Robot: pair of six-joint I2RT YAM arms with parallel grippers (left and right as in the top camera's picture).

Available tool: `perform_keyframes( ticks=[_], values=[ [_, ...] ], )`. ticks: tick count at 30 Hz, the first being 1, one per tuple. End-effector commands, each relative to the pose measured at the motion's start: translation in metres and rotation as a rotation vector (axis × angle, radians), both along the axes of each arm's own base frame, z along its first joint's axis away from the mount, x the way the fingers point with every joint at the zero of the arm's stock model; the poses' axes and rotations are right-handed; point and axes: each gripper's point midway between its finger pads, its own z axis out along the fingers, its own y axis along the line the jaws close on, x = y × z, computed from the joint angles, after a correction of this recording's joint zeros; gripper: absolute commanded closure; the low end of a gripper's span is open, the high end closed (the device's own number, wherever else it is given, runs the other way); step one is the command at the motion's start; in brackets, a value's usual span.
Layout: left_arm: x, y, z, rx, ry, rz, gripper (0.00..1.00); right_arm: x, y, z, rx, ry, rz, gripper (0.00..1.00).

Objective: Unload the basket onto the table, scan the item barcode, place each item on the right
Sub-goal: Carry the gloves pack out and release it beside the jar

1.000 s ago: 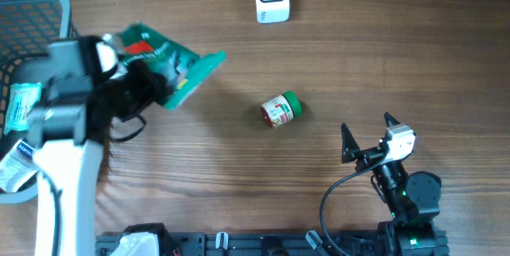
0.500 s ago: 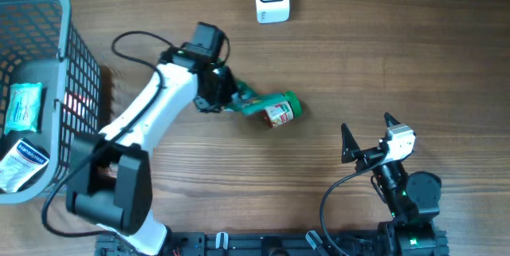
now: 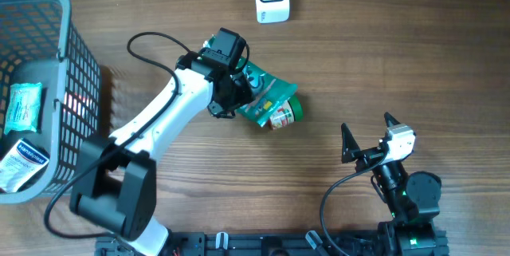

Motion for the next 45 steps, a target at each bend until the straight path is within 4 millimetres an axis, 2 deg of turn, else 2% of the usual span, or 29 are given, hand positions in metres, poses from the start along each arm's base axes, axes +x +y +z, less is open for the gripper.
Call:
perform_keyframes(
  ticks=[1, 2, 3, 6, 11, 15, 20, 30, 31, 32, 33, 35, 36, 45],
  values=[
    [-0.005, -0.004, 0.058, -0.101, -0.088, 0.014, 0.86, 0.000, -0.001, 0.001, -0.006, -0.007, -0.006, 0.01],
    [-0.008, -0.012, 0.080, -0.191, -0.102, -0.001, 0.87, 0.000, -0.001, 0.001, -0.006, -0.007, -0.006, 0.00],
    [-0.012, -0.020, 0.119, -0.346, -0.135, -0.023, 0.89, 0.000, -0.001, 0.001, -0.006, -0.007, -0.006, 0.00],
    [-0.017, -0.016, 0.178, -0.567, -0.195, -0.011, 0.96, 0.000, -0.001, 0.001, -0.007, -0.008, -0.006, 0.00],
    [-0.032, -0.003, 0.223, -0.806, -0.142, 0.036, 0.96, 0.000, -0.001, 0.001, -0.006, -0.007, -0.006, 0.00],
    [-0.042, -0.003, 0.244, -0.973, -0.074, -0.017, 0.96, 0.000, -0.001, 0.001, -0.006, -0.008, -0.006, 0.00],
    [-0.051, -0.010, 0.255, -1.117, 0.040, -0.078, 0.96, 0.000, -0.001, 0.001, -0.007, -0.008, -0.006, 0.00],
    [-0.040, -0.007, 0.241, -1.050, 0.016, -0.033, 0.96, 0.000, -0.001, 0.001, -0.006, -0.007, -0.006, 0.00],
    [-0.040, -0.007, 0.241, -1.051, 0.016, -0.033, 0.90, 0.000, -0.001, 0.001, -0.006, -0.008, -0.006, 0.00],
    [-0.040, -0.007, 0.241, -1.051, 0.015, -0.032, 0.53, 0.001, -0.002, 0.001, -0.007, -0.008, -0.007, 0.00],
    [-0.039, -0.007, 0.240, -1.050, 0.014, -0.033, 0.44, 0.001, -0.002, 0.001, -0.006, -0.007, -0.007, 0.00],
    [-0.039, -0.006, 0.241, -1.049, 0.006, -0.040, 0.92, 0.000, -0.001, 0.001, -0.006, -0.007, -0.006, 0.00],
    [-0.039, -0.006, 0.241, -1.049, 0.006, -0.040, 0.96, 0.000, -0.001, 0.001, -0.006, -0.008, -0.006, 0.00],
    [-0.039, -0.006, 0.246, -1.051, -0.028, -0.058, 0.96, 0.001, -0.002, 0.001, -0.007, -0.008, -0.007, 0.00]
  ],
)
